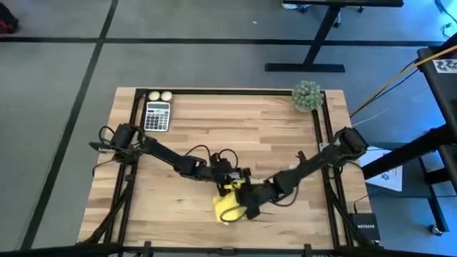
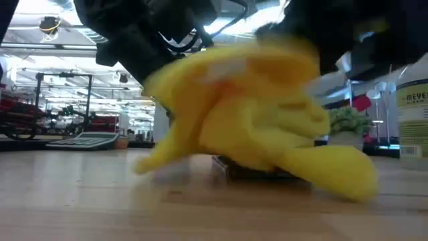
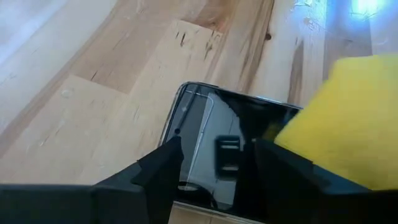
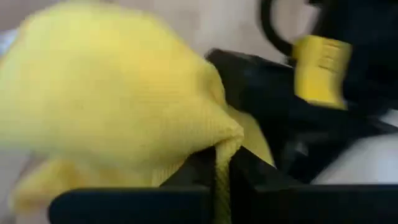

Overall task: Apply microfiber cloth
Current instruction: Wipe the front of the black cellphone with a yellow microfiber towel

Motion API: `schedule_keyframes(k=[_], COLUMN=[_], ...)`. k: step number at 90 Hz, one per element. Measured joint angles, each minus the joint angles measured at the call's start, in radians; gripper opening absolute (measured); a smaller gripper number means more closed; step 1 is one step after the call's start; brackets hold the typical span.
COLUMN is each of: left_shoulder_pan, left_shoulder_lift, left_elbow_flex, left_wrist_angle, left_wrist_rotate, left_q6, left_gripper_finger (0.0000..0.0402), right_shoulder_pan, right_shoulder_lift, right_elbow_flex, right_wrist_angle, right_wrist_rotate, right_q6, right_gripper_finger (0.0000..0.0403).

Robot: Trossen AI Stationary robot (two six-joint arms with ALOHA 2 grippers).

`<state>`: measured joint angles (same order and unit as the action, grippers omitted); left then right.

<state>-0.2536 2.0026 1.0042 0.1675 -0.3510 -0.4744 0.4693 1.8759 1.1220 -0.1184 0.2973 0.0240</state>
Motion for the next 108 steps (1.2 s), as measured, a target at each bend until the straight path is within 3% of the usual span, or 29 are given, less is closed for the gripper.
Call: schedule_keyframes(k=[26,42,58,70,86,108], left_shoulder_pan=[0.0,0.0,0.0,0.0,0.0,0.0], left_shoulder_lift=[0.0,0.0,0.0,0.0,0.0,0.0], left_elbow_flex=[0.001,0.0,0.0,0.0,-0.001,-0.001], left_wrist_angle=[-0.009,-0.005,-0.005,-0.004,0.002,0.001], left_wrist_rotate=[0.003,0.004,0.004,0.003,0.004,0.004], left_q6=[0.003,0.003,0.003,0.003,0.002,0.003], left_gripper_finger=[0.0191,0.0191,0.0191,0.0191,0.0191,0.0191], right_shoulder_pan=[-0.024,0.042,0.061,0.061,0.01,-0.044], right_shoulder_lift=[0.143,0.126,0.07,0.009,-0.022,0.124], right_elbow_flex=[0.005,0.007,0.005,-0.008,-0.001,-0.001], right_wrist_angle=[0.033,0.0,-0.162,-0.257,-0.089,0.103], right_wrist_rotate=[-0.032,-0.019,-0.091,-0.059,0.025,-0.101], right_q6=[0.057,0.088,0.092,0.059,0.04,0.047], right_gripper_finger=[0.0001,0.0001,0.0001,0.0001,0.0001,0.0001])
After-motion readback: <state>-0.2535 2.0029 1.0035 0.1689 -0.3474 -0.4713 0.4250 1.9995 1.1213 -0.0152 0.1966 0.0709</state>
